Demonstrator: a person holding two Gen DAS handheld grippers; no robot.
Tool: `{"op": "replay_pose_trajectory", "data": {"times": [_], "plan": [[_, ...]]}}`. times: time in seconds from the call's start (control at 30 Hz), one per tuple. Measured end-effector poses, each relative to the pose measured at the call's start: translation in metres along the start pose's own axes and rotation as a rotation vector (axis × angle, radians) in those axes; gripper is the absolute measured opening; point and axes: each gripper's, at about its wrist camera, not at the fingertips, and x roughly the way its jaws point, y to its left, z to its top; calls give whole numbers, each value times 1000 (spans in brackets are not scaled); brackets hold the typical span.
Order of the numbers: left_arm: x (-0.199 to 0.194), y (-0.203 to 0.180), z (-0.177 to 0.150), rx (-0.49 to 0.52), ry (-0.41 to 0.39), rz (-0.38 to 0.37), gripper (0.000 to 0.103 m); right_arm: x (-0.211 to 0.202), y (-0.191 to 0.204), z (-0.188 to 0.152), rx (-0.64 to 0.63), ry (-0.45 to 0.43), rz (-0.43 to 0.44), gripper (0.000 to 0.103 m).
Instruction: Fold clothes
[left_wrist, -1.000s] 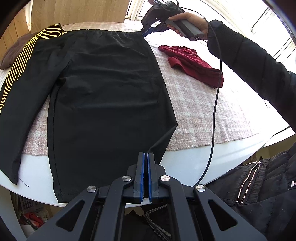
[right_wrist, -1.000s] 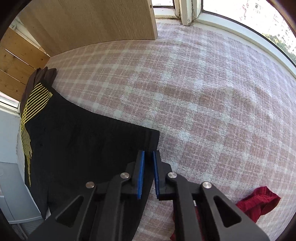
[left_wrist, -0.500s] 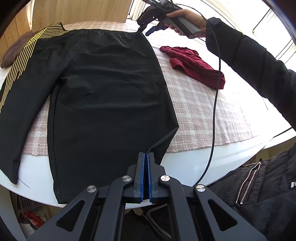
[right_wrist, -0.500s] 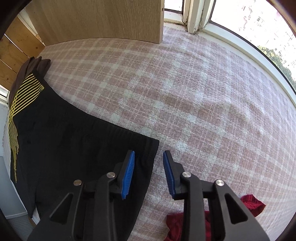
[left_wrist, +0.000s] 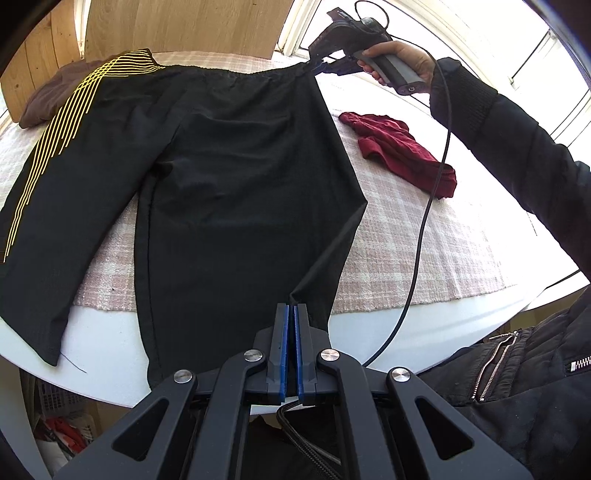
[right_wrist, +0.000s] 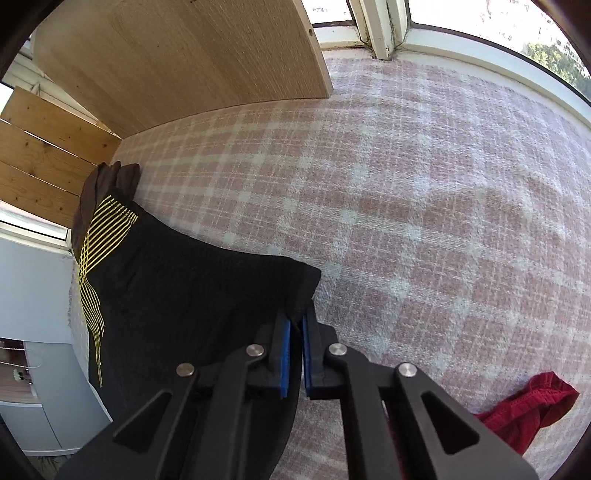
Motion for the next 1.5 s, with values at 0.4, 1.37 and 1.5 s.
{"op": "replay_pose_trajectory", "data": {"times": [0.4,1.37,1.5], "plan": [[-103,164,14,-98,-132,24,3,-23,125,32,46,-128,127,5],[-100,393,17,-163,30,51,2,81,311,60,-200,-158,-258,34],[-117,384,37,-102,-4,62,2,38,302,27,-216,-267,-235,34]]}}
